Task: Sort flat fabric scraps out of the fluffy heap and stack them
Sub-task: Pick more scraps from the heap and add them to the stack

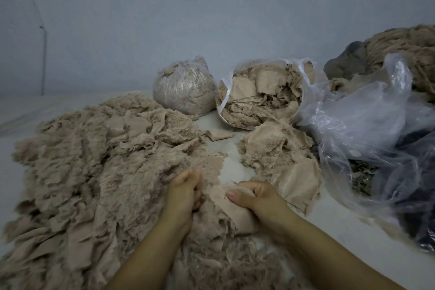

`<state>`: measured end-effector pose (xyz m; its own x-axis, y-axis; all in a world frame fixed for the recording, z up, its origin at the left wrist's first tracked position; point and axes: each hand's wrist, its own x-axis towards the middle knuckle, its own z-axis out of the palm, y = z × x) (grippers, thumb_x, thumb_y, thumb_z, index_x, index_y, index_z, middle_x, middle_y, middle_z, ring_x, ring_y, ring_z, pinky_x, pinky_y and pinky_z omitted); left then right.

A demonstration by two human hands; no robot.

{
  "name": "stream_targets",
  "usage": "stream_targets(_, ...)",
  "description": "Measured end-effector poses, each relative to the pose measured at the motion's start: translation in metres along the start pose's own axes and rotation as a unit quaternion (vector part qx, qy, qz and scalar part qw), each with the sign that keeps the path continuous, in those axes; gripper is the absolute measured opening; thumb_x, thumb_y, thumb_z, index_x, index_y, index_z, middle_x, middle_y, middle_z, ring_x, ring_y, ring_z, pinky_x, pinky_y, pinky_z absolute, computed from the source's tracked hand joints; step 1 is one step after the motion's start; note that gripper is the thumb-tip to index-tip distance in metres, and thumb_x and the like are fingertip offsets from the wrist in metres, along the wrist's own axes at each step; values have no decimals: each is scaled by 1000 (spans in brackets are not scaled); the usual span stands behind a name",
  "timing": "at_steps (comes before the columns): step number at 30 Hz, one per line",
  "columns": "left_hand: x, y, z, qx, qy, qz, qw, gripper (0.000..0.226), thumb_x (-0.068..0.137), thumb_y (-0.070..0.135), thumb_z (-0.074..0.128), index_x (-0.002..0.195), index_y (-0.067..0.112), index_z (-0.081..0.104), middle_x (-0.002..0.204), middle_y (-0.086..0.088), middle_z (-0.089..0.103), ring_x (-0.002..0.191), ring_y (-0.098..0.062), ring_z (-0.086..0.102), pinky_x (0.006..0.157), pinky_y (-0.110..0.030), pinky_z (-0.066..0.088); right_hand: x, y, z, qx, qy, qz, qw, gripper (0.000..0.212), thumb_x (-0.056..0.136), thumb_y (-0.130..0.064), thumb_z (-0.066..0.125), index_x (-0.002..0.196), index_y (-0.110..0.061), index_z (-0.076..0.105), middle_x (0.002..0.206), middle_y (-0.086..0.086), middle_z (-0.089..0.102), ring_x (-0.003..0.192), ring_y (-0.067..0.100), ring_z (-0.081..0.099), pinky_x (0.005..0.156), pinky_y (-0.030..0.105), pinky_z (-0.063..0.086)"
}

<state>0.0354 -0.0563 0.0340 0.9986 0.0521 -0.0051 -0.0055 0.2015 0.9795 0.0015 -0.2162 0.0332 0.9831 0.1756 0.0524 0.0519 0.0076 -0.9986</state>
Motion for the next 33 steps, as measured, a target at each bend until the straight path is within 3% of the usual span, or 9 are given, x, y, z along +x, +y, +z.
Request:
stream_targets(3, -2, 1, 0, 19, -8, 24, 999, 37, 99, 27, 42, 68, 10, 48, 47, -2, 46, 39, -11, 39, 39, -21, 32, 1, -1, -1, 18, 22, -2, 1000, 24, 71, -36, 71, 58, -17, 66, 60, 3, 59, 57, 15, 52, 53, 24, 40)
stream_targets(7, -11, -1, 8, 76, -122, 73, 987, 36, 94, 36, 50, 87, 6, 68, 85, -13, 70, 79, -27, 66, 74, -35, 54, 2, 3, 1, 41, 33, -24, 998, 33, 71, -36, 72, 73, -3, 67, 71, 14, 60, 67, 23, 53, 64, 34, 40)
stream_targets(12, -10, 0, 12, 36, -62, 73, 995, 29, 96, 19, 48, 72, 5, 59, 63, -5, 63, 56, -13, 57, 52, -20, 48, 3, 3, 0, 49, 6, -26, 998, 19, 76, -31, 69, 60, -21, 64, 61, 0, 57, 58, 14, 50, 55, 24, 39)
stream_targets(16, -12, -1, 15, 104, -103, 117, 982, 39, 95, 23, 50, 57, 18, 55, 49, 9, 50, 46, -4, 45, 45, -14, 38, 1, 2, 2, 30, -11, -21, 999, 28, 75, -34, 71, 71, -7, 67, 69, 8, 60, 65, 19, 54, 61, 30, 43)
stream_targets(19, -10, -3, 16, 92, -60, 110, 988, 43, 97, 31, 44, 59, 11, 47, 47, 2, 43, 44, -9, 39, 44, -18, 33, 5, 2, 2, 50, 72, -42, 995, 36, 87, -19, 66, 81, 14, 54, 74, 16, 53, 67, 24, 48, 63, 35, 40)
stream_targets(22, -3, -1, 8, 10, 24, 87, 996, 48, 98, 37, 38, 57, 12, 41, 45, 1, 43, 43, -13, 40, 42, -18, 35, 11, -1, -5, 163, 154, -20, 974, 21, 91, -17, 61, 95, 4, 63, 81, 14, 66, 73, 25, 62, 63, 32, 52)
stream_targets(27, -17, -7, 17, 154, -196, 91, 964, 22, 83, 36, 66, 95, 17, 63, 87, 11, 69, 78, 7, 64, 65, -7, 47, 13, 4, -5, 218, 176, 0, 960, 15, 92, -17, 59, 96, -2, 62, 89, 16, 72, 79, 27, 69, 66, 33, 57)
stream_targets(30, -14, -8, 17, 193, -176, 114, 959, 10, 87, 15, 64, 78, 19, 64, 72, 16, 63, 68, 6, 59, 64, -7, 44, 14, 2, -10, 246, 166, -9, 955, 18, 87, -16, 63, 102, -6, 64, 88, 13, 73, 77, 24, 71, 62, 33, 57)
stream_targets(33, -11, -4, 7, 145, -182, 90, 969, 20, 91, 15, 58, 71, 16, 63, 64, 14, 60, 62, 2, 55, 61, -11, 43, 12, 2, -18, 229, 116, 5, 967, 39, 80, -21, 68, 114, -2, 62, 106, 15, 70, 97, 27, 68, 85, 39, 55)
